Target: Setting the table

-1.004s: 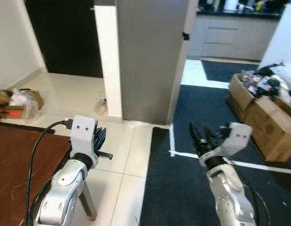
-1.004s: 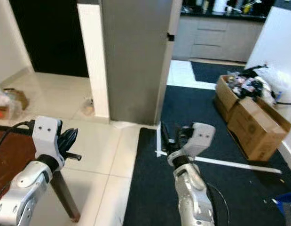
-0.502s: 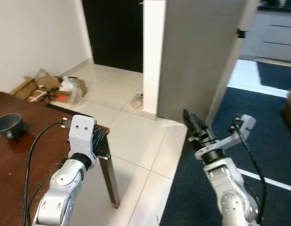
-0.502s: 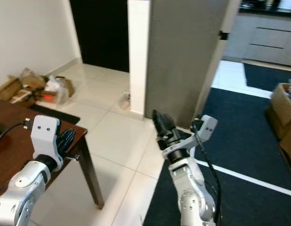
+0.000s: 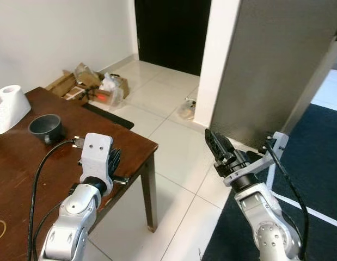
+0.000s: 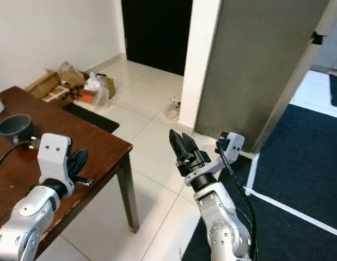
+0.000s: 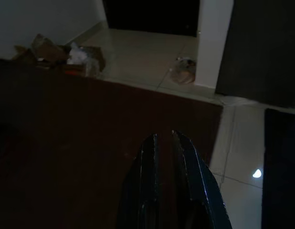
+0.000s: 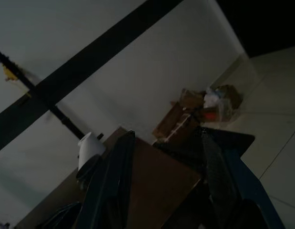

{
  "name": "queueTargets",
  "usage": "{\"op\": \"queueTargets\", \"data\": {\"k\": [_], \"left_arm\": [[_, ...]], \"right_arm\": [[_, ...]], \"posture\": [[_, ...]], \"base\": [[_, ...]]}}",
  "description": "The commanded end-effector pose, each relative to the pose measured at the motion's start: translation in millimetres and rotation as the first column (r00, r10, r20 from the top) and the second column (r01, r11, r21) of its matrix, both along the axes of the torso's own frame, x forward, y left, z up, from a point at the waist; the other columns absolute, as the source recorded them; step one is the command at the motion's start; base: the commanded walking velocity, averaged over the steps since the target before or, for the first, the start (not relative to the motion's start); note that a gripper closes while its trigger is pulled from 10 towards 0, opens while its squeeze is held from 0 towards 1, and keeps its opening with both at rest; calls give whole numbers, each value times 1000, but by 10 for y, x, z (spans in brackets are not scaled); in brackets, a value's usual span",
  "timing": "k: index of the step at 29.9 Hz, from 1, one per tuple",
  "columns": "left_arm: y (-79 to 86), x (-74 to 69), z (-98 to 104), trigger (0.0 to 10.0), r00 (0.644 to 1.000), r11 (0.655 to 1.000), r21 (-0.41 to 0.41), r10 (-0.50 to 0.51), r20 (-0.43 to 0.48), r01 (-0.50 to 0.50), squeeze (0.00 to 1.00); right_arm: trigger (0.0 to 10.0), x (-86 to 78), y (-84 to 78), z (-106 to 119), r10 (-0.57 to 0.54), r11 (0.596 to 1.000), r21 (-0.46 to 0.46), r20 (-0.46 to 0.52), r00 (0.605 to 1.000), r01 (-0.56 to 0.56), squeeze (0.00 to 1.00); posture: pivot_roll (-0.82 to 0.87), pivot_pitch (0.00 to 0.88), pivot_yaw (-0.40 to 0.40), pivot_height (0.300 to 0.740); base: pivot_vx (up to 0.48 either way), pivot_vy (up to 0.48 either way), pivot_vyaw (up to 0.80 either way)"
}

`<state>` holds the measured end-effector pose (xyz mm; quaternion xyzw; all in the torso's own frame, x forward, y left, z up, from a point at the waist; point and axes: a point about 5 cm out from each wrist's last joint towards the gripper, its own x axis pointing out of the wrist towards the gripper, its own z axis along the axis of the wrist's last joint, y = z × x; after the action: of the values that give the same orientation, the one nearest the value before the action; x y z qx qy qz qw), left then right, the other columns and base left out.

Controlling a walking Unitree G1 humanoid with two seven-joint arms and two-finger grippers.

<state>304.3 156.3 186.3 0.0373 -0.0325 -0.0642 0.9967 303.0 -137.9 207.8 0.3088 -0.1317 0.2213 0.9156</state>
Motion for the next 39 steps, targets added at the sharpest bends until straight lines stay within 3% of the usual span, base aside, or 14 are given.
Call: {"op": "queueTargets", "data": {"k": [1, 29, 33, 36, 39], "left_arm": [[-4, -5, -49, 10000, 1000, 1000, 3, 3, -24, -3, 0], [-10, 25, -99, 10000, 999, 999, 37, 7, -47, -5, 0], [2, 41, -119, 10000, 998, 999, 50, 19, -62, -16, 0], [-9, 63, -118, 10000, 999, 997, 74, 23, -49, -20, 0], [-19, 75, -121, 10000, 999, 997, 80, 24, -45, -20, 0]], "right_arm": [[10000, -30, -16, -5, 2, 1000, 2, 1, 1000, -2, 0], [10000, 0, -127, -29, -70, 997, -21, -15, 997, 70, 0], [10000, 21, -167, -41, -110, 994, -24, -27, 994, 110, 0], [10000, 97, -349, -91, -278, 960, -60, -70, 958, 274, 0], [10000, 114, -424, -94, -336, 941, -67, -76, 939, 331, 0]], "posture": [[66, 55, 57, 740], [59, 43, 66, 740], [59, 43, 67, 740], [60, 44, 66, 740], [57, 45, 67, 740]], "base": [[0, 0, 800], [0, 0, 800], [0, 0, 800], [255, 0, 256], [465, 0, 0]]}}
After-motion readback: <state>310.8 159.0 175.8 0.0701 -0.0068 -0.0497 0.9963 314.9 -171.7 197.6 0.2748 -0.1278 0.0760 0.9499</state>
